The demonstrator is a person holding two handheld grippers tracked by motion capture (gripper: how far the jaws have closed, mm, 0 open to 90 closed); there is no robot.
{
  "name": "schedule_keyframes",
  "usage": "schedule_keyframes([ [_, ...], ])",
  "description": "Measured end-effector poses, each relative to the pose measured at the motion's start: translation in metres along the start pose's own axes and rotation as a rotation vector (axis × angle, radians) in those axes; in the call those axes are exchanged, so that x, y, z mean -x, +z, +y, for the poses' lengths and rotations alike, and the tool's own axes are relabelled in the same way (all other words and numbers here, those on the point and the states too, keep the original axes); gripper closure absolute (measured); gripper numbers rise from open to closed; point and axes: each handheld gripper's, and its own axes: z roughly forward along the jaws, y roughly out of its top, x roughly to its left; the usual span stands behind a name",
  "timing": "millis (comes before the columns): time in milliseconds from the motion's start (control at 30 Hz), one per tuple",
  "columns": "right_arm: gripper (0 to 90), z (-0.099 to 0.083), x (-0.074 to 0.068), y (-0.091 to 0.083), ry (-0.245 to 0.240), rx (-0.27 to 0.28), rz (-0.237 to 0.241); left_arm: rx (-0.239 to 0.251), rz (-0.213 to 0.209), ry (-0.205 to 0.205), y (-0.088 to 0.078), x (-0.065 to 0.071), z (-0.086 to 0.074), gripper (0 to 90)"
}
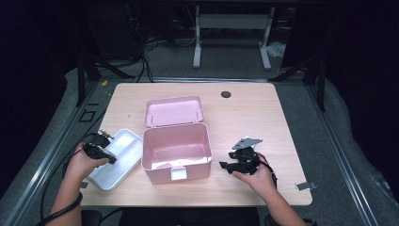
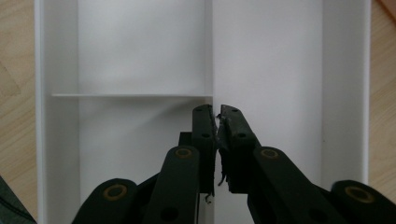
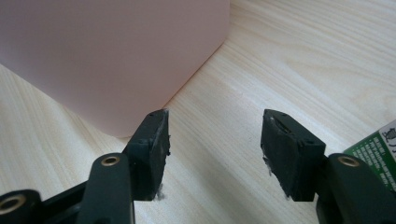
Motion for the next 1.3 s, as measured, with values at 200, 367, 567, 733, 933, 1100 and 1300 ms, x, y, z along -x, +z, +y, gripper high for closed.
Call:
schedule_keyframes([
  [200,40.9,0.013,-0.002,-0.01,-0.038,0.001,-0.019,0.106,0.036,-0.021,-0.014,0.001,-0.007,65.9],
  [367,40.9,0.029,0.005,-0.02,-0.069,-0.009,-0.036,0.14,0.012,-0.038,-0.018,0.003,-0.013,60.5],
  [567,40.0,0.051,0.019,-0.031,-0.09,-0.061,-0.068,0.137,-0.006,-0.012,-0.02,0.01,-0.013,58.0],
  [733,36.7,0.071,0.041,-0.034,-0.113,-0.2,-0.116,0.158,0.0,-0.01,-0.024,0.011,-0.013,57.5],
  [933,30.9,0.077,0.062,-0.024,-0.099,-0.384,-0.161,0.167,-0.004,-0.008,-0.027,0.011,-0.014,57.5],
  [1100,30.6,0.08,0.069,-0.019,-0.093,-0.456,-0.157,0.164,-0.007,-0.015,-0.026,0.009,-0.016,57.4],
  [1300,32.4,0.083,0.078,-0.01,-0.076,-0.54,-0.13,0.167,-0.012,-0.024,-0.028,0.007,-0.019,57.3],
])
